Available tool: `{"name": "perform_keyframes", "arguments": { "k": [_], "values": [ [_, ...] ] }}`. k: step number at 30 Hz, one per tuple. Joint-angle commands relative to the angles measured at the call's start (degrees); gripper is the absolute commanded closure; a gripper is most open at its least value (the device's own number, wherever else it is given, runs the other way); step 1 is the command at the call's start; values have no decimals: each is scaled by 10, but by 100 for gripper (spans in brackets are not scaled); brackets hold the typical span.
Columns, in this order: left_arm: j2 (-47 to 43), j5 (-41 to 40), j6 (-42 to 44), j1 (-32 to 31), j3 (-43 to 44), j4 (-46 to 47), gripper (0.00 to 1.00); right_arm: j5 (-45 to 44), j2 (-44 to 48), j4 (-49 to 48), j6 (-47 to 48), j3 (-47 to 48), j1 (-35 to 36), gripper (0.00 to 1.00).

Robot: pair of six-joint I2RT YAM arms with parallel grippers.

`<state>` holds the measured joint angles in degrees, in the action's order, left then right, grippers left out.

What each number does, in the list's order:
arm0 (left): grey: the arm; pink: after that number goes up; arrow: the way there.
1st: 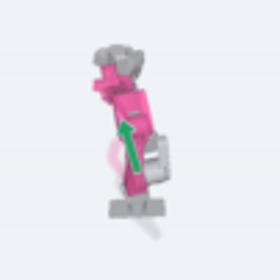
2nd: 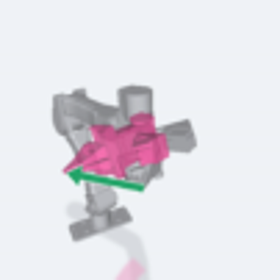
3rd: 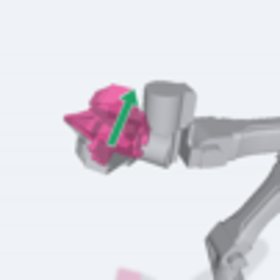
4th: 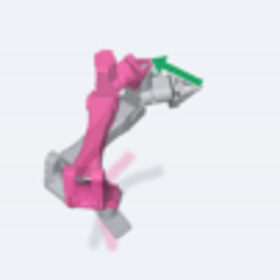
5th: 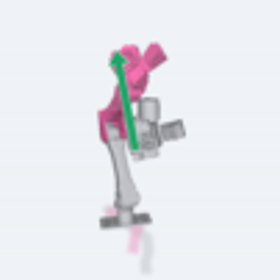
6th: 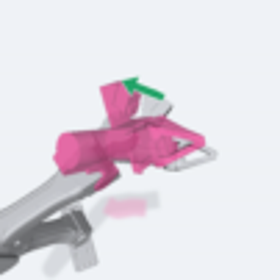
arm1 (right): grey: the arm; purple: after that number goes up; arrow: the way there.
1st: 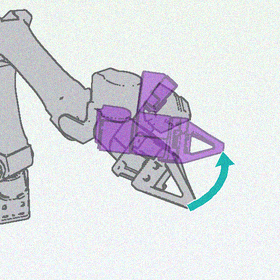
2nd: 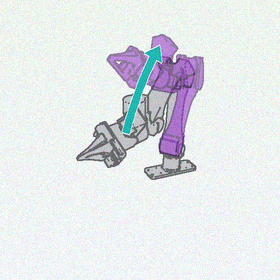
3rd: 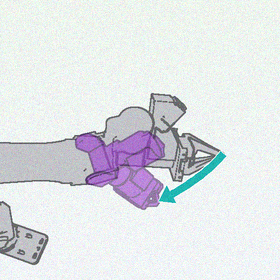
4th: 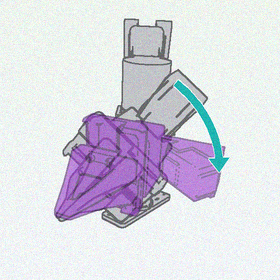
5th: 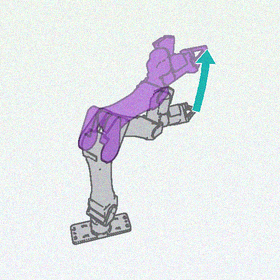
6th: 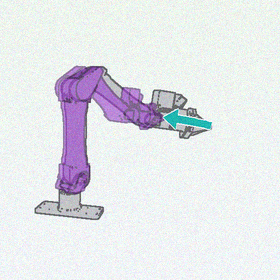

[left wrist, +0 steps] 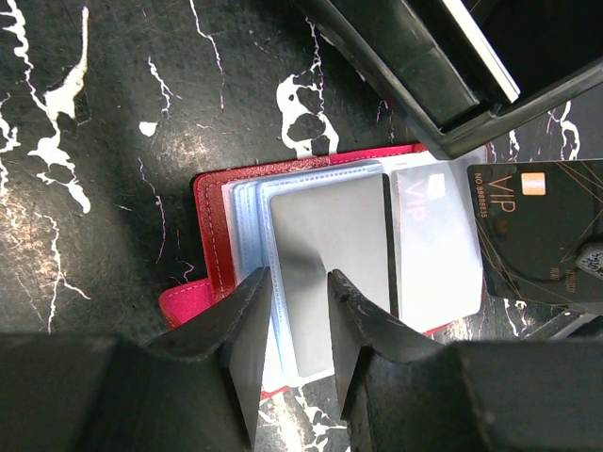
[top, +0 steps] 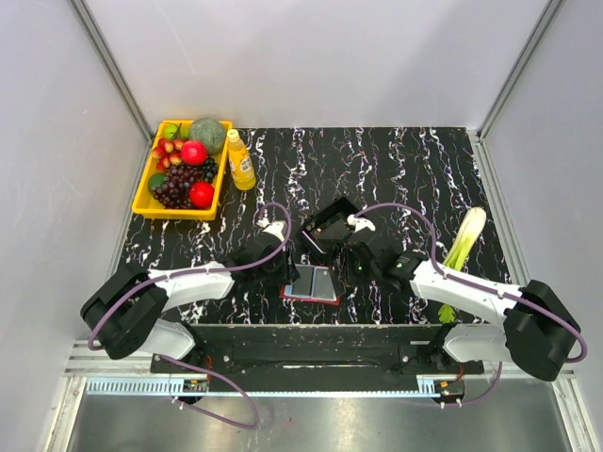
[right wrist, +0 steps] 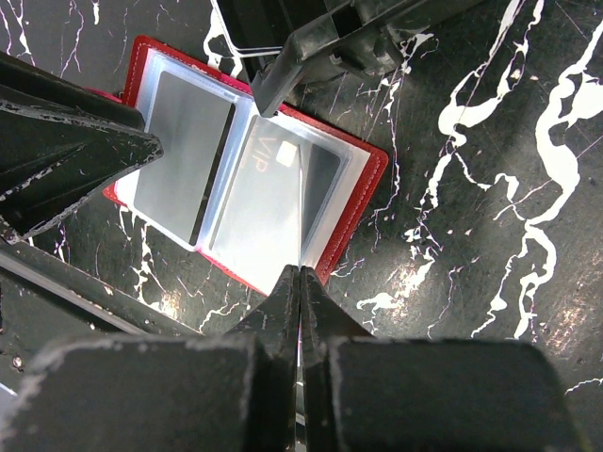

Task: Put the credit cards into the card holder
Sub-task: Turn over the card slot in the card holder.

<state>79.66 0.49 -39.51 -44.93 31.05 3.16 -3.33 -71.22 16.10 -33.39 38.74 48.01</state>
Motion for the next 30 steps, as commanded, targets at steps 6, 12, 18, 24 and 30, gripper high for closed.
{"name": "perform_keyframes", "arguments": {
  "k": [6, 12, 18, 24, 30],
  "values": [
    [-4, 42, -8, -10, 22, 43, 63, -15, 39, -7, -5, 1, 2, 100],
    [12, 67, -22, -14, 28, 82, 65, -33, 64, 6, -12, 3, 2, 100],
    [23, 90, -27, -22, 38, 103, 65, -71, 94, 23, -21, -2, 2, 100],
    [35, 115, -32, -34, 53, 129, 66, -149, 172, 67, -39, -2, 2, 100],
    [59, 137, -43, -50, 74, 155, 66, -185, 215, 101, -38, -5, 2, 100]
  ]
}}
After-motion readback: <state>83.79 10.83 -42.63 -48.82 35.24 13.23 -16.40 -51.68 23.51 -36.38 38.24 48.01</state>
